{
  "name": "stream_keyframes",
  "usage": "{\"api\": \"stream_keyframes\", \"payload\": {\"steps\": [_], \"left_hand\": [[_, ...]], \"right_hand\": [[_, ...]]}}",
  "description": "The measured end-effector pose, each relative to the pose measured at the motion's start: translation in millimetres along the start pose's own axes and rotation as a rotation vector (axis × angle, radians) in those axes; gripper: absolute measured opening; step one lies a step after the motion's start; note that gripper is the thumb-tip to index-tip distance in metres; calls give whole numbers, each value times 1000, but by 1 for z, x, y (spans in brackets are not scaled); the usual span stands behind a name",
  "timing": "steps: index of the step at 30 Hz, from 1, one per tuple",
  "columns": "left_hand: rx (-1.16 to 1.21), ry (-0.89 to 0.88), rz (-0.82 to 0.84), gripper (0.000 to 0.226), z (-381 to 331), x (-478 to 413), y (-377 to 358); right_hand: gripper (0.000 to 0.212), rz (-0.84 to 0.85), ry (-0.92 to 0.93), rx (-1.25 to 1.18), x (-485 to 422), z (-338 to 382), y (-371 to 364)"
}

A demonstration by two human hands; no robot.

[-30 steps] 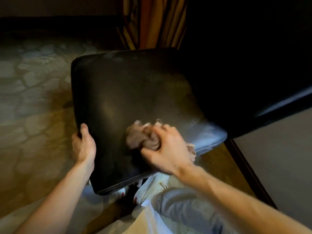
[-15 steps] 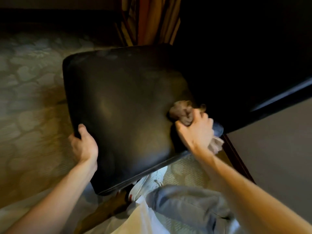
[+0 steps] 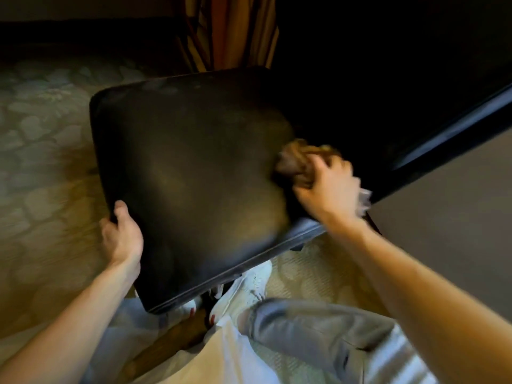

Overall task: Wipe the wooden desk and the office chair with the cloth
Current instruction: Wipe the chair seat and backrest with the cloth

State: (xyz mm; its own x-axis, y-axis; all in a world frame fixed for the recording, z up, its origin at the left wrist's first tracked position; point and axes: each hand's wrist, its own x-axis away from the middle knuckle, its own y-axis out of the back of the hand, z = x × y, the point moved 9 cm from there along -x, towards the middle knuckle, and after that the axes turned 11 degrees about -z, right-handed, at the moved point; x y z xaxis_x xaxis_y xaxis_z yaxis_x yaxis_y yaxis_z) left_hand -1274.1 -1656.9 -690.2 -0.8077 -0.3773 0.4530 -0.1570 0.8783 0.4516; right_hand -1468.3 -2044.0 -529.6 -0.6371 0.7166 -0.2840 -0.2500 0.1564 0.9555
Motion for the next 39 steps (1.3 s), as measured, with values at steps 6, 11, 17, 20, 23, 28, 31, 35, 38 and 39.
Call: {"api": "stream_keyframes", "payload": {"steps": [6,11,17,20,23,28,31,35,38,39], "left_hand": [[14,30,-49,84,6,7,0],[2,46,-53,76,11,12,-4],[128,172,-82,64,15,24,1],[221,199,266,46,26,13,-21],[345,209,536,48,17,25,-32],[158,146,67,64,1,43,2],[157,151,20,63,7,37,-1],[121,120,-9,64,12,31,-4],[112,98,-70,64,14,32,-3],[108,97,-85,66,15,33,-3]], "right_hand": [[63,-20,-258,-106,0,-49,-32],[62,-44,-225,-122,59,24,-24],[55,48,-70,-474,179,196,-15],[50,239,-135,-679,197,233,-14],[46,295,-203,-908,167,203,-2],[50,-77,-60,-463,32,86,39],[62,-69,-120,-326,-44,4,12],[76,143,-162,-168,-65,-39,-58],[75,109,-206,-134,-63,-27,-64],[74,88,-219,-122,-59,-19,-60]]}}
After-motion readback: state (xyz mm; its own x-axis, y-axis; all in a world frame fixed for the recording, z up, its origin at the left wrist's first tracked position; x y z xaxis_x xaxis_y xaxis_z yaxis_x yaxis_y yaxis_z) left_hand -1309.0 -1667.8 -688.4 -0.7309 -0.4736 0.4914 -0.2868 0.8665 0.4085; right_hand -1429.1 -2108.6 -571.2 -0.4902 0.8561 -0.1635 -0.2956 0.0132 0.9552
